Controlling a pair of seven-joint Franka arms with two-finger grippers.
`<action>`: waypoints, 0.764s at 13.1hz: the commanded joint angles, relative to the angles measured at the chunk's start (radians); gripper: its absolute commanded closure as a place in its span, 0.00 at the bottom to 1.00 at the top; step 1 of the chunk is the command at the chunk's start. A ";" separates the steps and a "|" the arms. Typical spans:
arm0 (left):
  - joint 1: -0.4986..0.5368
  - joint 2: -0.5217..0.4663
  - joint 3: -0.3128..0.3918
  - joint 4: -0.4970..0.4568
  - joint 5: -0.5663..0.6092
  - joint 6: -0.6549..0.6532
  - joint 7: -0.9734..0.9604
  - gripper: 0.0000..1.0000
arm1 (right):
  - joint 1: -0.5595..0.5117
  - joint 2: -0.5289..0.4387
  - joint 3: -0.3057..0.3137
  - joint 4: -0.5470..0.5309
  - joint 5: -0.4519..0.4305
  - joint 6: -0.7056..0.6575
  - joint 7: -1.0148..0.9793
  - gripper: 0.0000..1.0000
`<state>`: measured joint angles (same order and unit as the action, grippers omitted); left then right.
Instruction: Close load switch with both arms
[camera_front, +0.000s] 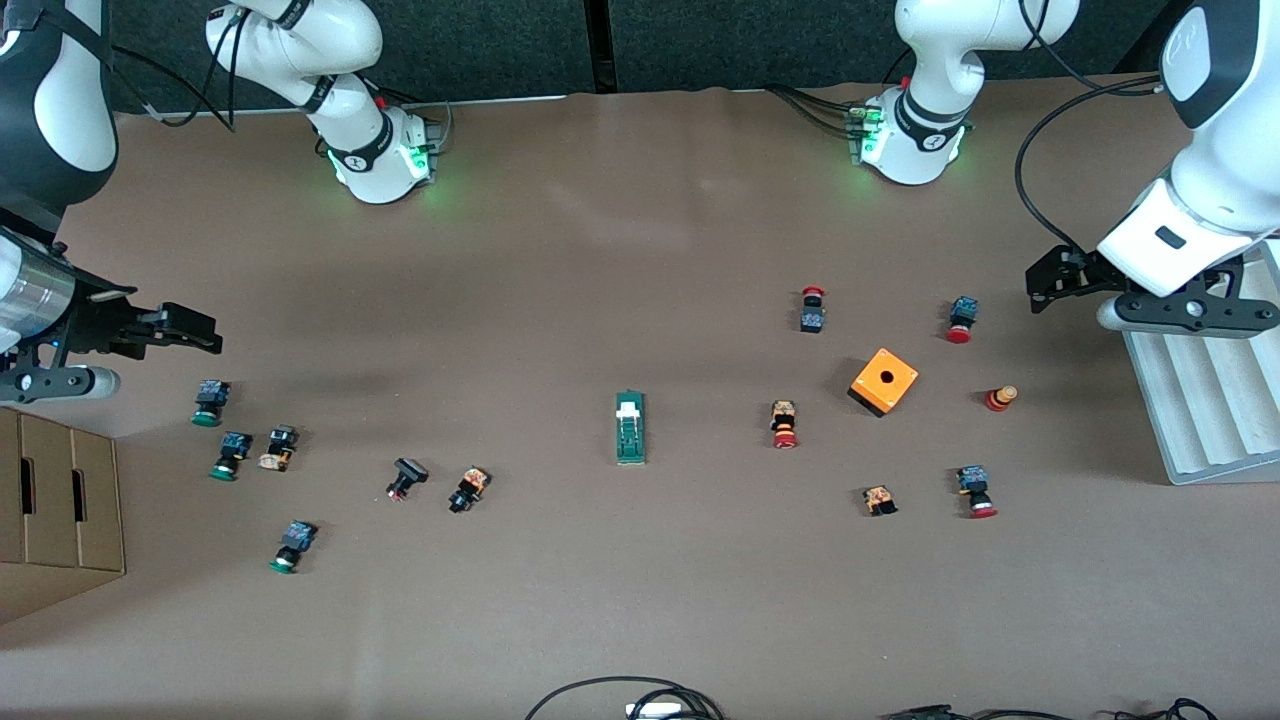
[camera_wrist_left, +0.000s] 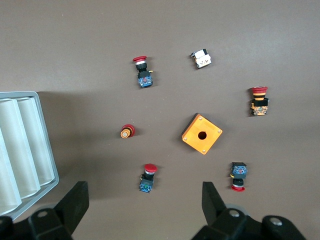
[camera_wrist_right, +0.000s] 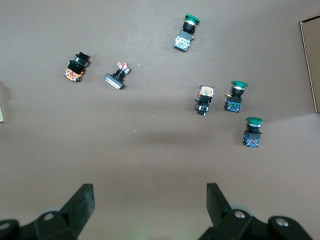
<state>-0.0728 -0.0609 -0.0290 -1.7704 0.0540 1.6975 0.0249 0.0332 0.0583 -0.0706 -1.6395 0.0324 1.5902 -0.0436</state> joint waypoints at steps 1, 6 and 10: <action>-0.010 0.009 0.000 0.028 -0.002 -0.022 -0.016 0.00 | -0.003 0.023 0.000 0.023 -0.006 -0.012 0.013 0.00; -0.012 0.007 -0.063 0.031 -0.005 -0.022 -0.124 0.00 | -0.001 0.028 0.000 0.023 -0.006 -0.004 0.016 0.00; -0.012 0.012 -0.155 0.054 -0.005 -0.022 -0.284 0.00 | -0.003 0.026 0.000 0.023 -0.012 -0.003 0.004 0.00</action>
<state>-0.0784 -0.0609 -0.1517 -1.7535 0.0509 1.6975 -0.1807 0.0331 0.0741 -0.0715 -1.6395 0.0324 1.5910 -0.0419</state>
